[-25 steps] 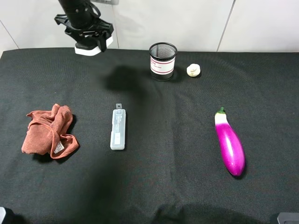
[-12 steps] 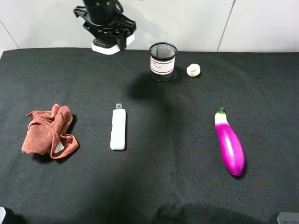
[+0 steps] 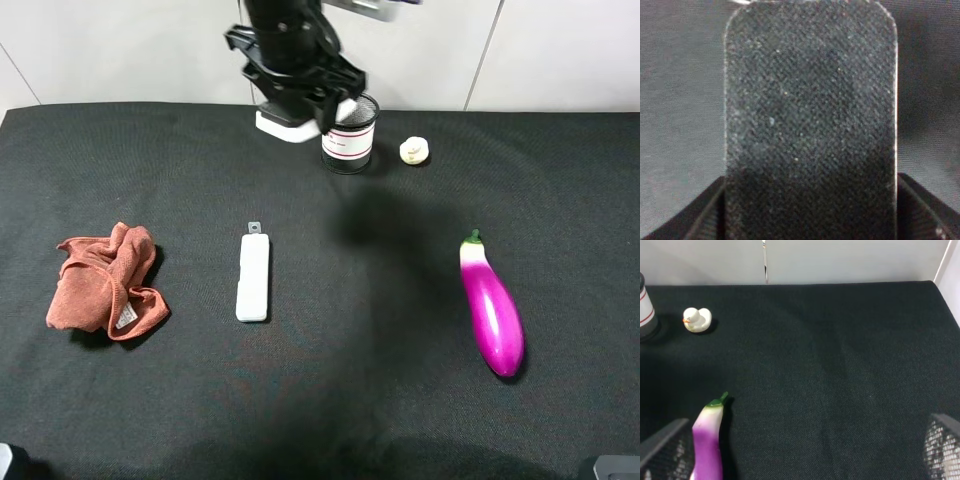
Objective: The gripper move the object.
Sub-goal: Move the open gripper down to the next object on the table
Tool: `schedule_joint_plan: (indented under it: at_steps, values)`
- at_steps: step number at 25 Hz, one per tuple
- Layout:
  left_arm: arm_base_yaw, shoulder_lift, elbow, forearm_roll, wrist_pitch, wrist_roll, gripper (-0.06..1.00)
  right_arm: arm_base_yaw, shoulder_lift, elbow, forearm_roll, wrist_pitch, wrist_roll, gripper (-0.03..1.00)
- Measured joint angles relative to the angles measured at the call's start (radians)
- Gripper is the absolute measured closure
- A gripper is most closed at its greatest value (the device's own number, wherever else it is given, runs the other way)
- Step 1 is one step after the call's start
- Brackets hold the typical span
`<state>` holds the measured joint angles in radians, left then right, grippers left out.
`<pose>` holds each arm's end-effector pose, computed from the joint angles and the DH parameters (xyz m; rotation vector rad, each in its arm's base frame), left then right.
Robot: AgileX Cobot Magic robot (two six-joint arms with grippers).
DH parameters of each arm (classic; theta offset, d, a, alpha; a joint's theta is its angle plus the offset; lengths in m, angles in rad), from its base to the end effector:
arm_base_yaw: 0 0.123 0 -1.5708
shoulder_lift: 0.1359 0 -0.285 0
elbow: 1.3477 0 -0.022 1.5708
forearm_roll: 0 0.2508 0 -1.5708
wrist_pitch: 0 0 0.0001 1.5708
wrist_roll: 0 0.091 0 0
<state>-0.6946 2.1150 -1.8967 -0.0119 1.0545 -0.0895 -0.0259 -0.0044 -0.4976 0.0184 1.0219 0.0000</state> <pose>0.3565 -0.2983 0.2493 0.8236 2.6567 -0.2220 -0.0037 0.0015 0.2798 0.0255 2.0032 0.0053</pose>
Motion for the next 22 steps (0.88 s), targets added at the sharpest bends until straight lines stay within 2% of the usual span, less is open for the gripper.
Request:
schedule_joint_plan:
  at_steps: [10,22]
  values:
    - [-0.134,0.000,0.000,0.012,-0.006,-0.099,0.26,0.000,0.000,0.000,0.000,0.000,0.000,0.27]
    - [-0.265,0.036,0.018,0.070,-0.091,-0.251,0.26,0.000,0.000,0.000,0.000,0.000,0.000,0.27]
